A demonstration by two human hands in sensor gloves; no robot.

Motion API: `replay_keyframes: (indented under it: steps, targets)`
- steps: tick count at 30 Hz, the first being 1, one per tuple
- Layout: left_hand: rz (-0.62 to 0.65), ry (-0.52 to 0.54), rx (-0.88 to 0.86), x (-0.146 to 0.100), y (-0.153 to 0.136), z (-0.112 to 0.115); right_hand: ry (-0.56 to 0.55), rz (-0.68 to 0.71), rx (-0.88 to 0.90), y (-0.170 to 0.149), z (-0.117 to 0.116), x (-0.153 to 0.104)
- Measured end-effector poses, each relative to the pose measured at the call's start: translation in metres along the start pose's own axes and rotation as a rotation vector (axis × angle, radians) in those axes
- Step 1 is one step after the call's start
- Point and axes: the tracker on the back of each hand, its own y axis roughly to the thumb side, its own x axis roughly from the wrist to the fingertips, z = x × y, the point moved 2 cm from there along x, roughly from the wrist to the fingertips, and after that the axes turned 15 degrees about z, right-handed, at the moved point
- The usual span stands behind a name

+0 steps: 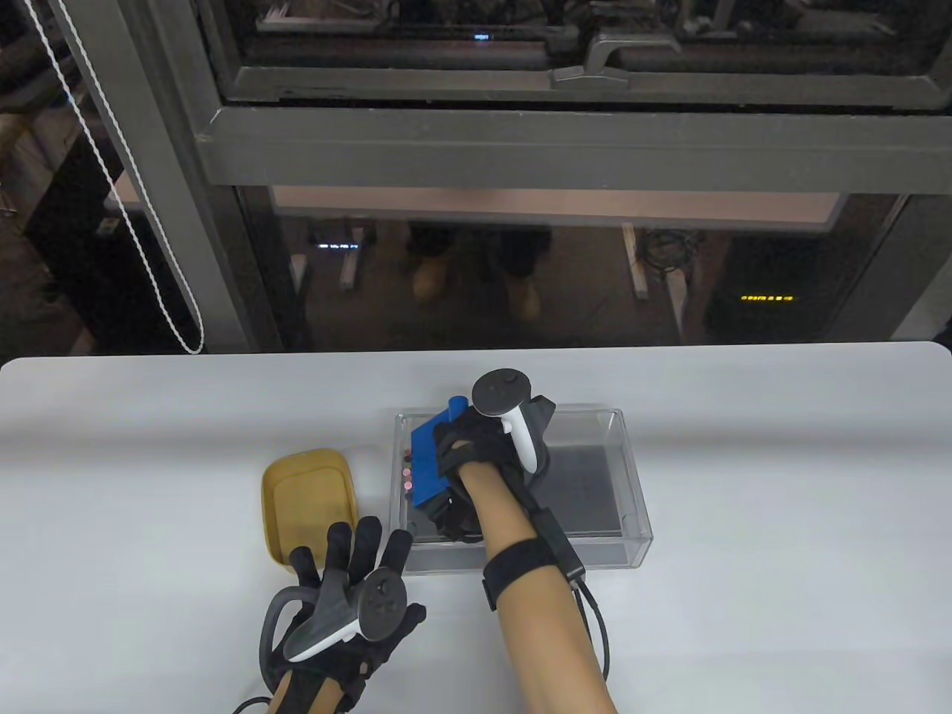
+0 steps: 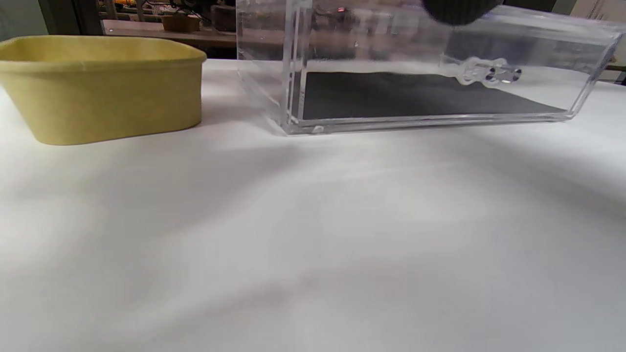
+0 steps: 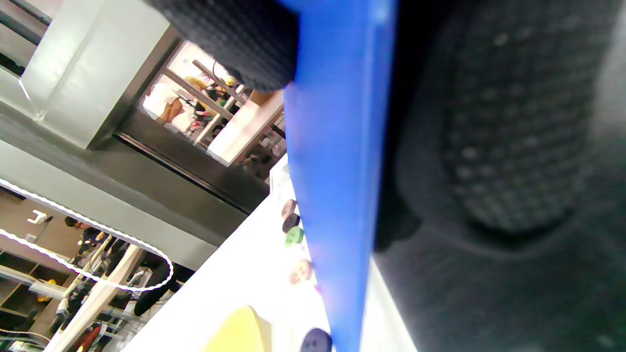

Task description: Scrape buttons from drawer organizer into bento box

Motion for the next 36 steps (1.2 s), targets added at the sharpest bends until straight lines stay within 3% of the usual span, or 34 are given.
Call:
replay_keyframes:
  steps: [7, 14, 20, 26, 31, 36]
  targets:
    - [-0.002, 0.007, -0.024, -0.001, -0.003, -0.001, -0.001, 0.006, 0.057, -0.007, -0.001, -0.001]
    - [-0.047, 0.142, -0.189, -0.002, -0.035, -0.013, -0.060, 0.034, 0.149, -0.017, 0.018, -0.009]
    - [-0.243, 0.283, -0.251, -0.005, -0.095, -0.036, -0.084, 0.056, 0.151, -0.019, 0.037, -0.019]
    - [-0.557, 0.281, -0.282, -0.016, -0.167, -0.018, -0.090, 0.074, 0.163, -0.019, 0.045, -0.030]
    - [-0.669, 0.213, -0.389, -0.013, -0.195, 0.000, -0.085, 0.073, 0.152, -0.023, 0.045, -0.035]
    - [-0.721, 0.163, -0.464, -0.002, -0.203, 0.005, -0.080, 0.070, 0.119, -0.025, 0.045, -0.036]
